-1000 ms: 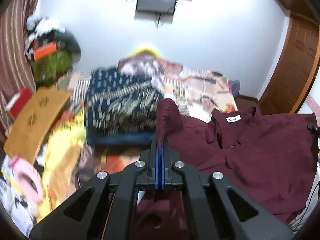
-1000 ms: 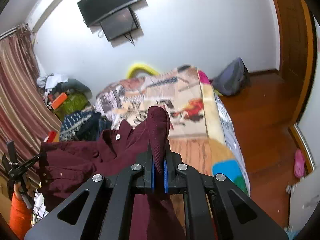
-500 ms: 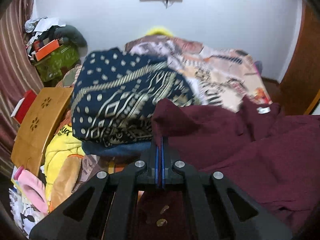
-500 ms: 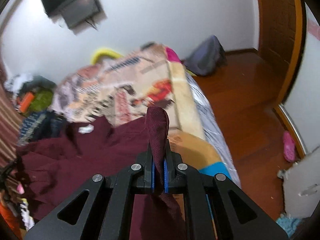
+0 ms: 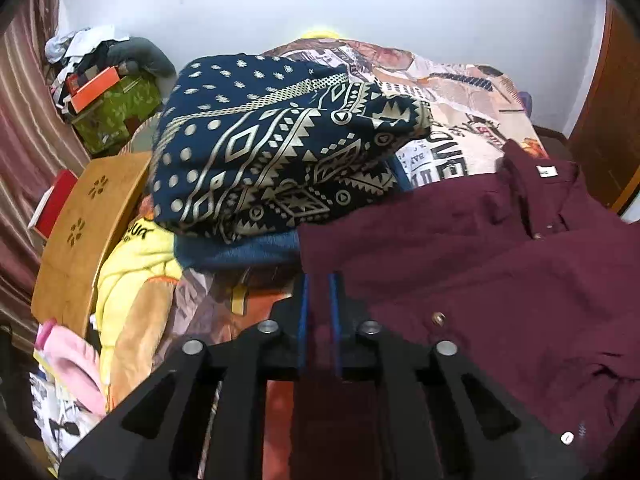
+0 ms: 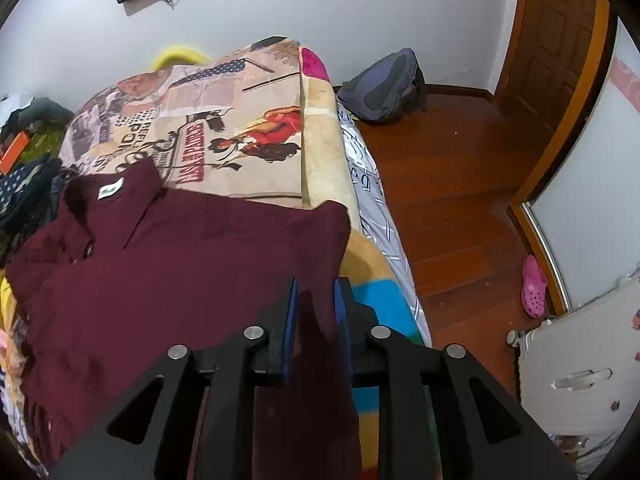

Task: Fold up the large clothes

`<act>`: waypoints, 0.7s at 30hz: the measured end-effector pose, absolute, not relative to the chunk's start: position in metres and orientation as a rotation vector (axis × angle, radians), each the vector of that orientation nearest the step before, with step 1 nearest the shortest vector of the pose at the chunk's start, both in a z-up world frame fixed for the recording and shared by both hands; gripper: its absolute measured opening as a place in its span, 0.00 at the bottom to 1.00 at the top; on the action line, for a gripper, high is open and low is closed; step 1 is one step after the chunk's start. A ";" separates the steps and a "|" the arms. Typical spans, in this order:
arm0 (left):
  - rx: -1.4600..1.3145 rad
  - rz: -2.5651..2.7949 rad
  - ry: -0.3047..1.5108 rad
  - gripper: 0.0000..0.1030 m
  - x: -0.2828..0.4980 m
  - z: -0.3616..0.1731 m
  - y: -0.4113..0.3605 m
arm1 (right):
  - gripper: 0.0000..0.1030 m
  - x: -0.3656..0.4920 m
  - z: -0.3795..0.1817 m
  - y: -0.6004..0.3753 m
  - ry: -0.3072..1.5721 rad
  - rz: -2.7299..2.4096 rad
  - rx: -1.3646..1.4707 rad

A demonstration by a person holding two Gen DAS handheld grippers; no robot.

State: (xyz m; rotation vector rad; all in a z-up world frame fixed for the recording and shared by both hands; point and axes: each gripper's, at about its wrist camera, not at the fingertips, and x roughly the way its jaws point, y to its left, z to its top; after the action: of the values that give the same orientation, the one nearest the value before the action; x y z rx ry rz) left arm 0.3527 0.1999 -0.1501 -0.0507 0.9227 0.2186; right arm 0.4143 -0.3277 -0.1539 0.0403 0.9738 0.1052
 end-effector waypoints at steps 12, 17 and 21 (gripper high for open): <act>-0.058 0.223 0.832 0.73 0.272 -0.103 0.194 | 0.71 0.311 -0.084 -0.323 0.771 0.148 0.009; -0.109 0.197 0.837 0.86 0.235 -0.104 0.200 | 0.71 0.285 -0.082 -0.319 0.777 0.173 0.028; -0.155 0.188 0.879 0.86 0.212 -0.121 0.208 | 0.71 0.263 -0.093 -0.319 0.795 0.181 0.042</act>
State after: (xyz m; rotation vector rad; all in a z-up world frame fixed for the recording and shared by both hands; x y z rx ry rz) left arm 0.2116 0.2075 -0.1214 -0.1549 0.8795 0.1875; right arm 0.2629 -0.3191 -0.0929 0.0422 0.7947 0.1814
